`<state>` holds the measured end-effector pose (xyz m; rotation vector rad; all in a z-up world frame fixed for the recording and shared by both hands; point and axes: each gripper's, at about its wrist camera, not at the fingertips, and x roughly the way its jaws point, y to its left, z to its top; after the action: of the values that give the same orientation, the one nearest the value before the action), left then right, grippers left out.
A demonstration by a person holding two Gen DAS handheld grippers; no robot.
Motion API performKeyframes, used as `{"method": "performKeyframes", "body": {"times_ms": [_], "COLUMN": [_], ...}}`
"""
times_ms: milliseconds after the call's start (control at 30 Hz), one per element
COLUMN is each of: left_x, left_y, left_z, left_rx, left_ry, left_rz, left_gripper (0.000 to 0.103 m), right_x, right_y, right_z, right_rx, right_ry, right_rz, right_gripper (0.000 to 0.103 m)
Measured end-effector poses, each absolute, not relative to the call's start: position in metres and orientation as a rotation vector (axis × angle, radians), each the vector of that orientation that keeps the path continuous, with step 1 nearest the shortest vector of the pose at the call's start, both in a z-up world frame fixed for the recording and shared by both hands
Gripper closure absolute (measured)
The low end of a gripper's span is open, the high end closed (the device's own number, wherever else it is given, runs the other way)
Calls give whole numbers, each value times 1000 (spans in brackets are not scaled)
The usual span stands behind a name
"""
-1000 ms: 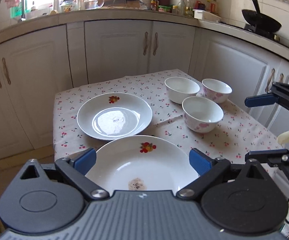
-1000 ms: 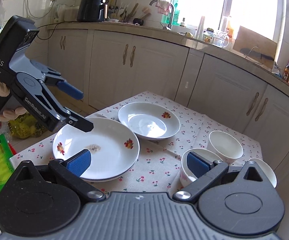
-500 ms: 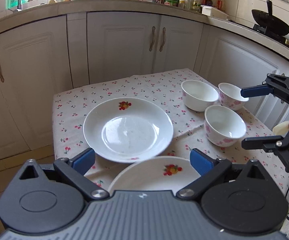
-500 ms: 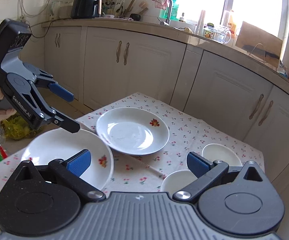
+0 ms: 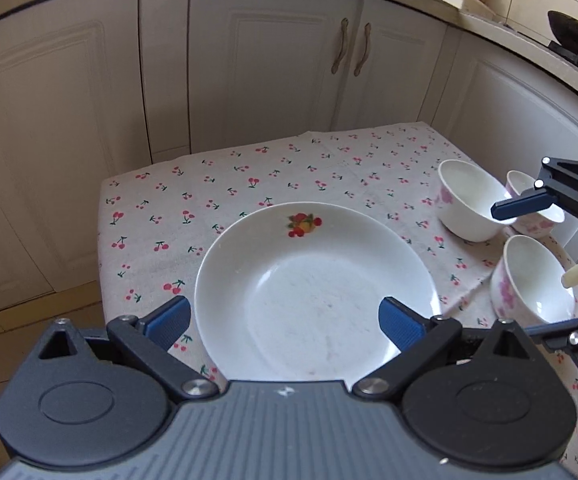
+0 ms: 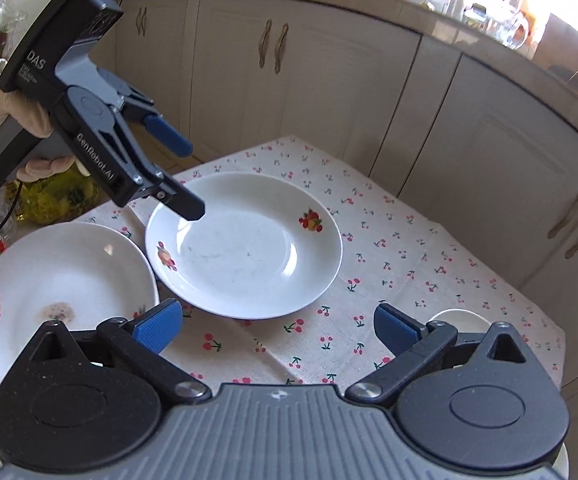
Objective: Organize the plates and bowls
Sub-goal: 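Lift the flower-decal white plate with the left gripper and carry it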
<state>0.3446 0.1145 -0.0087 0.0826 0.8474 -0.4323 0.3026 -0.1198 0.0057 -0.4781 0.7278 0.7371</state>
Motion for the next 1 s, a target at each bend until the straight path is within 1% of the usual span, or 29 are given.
{"method": "performKeyframes", "body": {"times_ms": [333, 767, 833, 1000], "left_x": [388, 406, 408, 410], "left_y": [121, 116, 115, 113], "left_z": [-31, -44, -46, -47], "left_rx": [71, 54, 53, 55], "left_ry": [955, 1031, 1038, 1039], "left_rz": [-454, -521, -534, -557], "left_gripper": [5, 5, 6, 9], "right_x": [343, 363, 364, 363], "right_y": [-106, -91, -90, -88], "right_z": [-19, -42, -45, -46], "right_rx": [-526, -551, -550, -558], "right_ry": [858, 933, 937, 930], "right_rz": [845, 930, 935, 953], "right_gripper": [0, 0, 2, 3]}}
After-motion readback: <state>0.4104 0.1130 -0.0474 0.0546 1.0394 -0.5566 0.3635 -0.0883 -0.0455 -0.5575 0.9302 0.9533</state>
